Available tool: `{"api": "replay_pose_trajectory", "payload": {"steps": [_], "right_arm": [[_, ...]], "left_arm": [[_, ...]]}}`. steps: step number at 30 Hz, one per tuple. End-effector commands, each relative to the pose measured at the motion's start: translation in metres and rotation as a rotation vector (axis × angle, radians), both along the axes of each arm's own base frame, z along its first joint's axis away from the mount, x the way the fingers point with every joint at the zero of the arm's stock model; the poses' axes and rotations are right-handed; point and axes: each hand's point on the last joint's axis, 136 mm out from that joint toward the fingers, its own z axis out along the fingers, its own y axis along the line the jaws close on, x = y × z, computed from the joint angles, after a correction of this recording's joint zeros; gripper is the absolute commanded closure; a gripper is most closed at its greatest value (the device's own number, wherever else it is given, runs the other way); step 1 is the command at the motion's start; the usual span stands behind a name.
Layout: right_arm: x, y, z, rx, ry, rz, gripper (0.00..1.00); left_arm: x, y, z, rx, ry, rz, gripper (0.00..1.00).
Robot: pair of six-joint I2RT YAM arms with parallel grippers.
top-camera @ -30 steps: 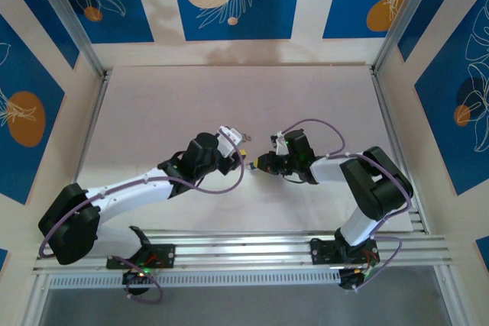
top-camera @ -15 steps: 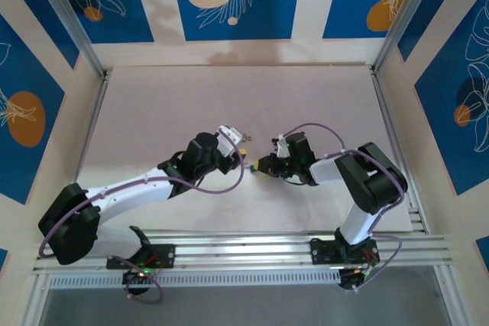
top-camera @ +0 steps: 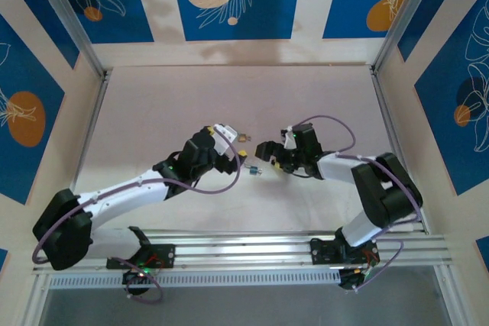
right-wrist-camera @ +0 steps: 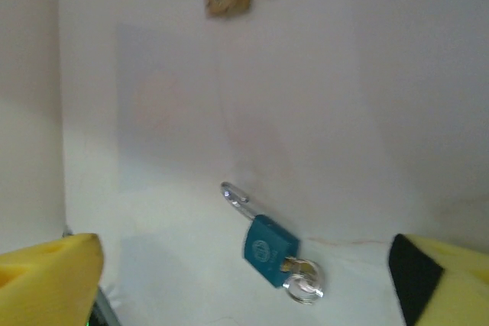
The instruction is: Unlock with the key
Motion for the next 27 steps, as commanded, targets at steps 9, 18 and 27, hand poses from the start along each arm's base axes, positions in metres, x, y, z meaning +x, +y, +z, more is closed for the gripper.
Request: {"api": "replay_pose_trajectory", "payload": {"steps": [9, 18, 27], "right_arm": [[0.012, -0.107, 0.169, -0.483, -0.357, -0.292, 0.01], [0.046, -0.103, 0.195, -0.674, -1.069, -0.064, 0.01], [0.061, -0.15, 0.082, -0.604, -0.874, -0.12, 0.01]], "left_arm": [[0.023, 0.118, 0.113, 0.014, -0.428, 0.53, 0.0], [0.039, 0.193, 0.037, 0.05, -0.478, 0.584, 0.0], [0.063, 0.247, -0.056, -0.062, -0.272, 0.676, 0.0]]}}
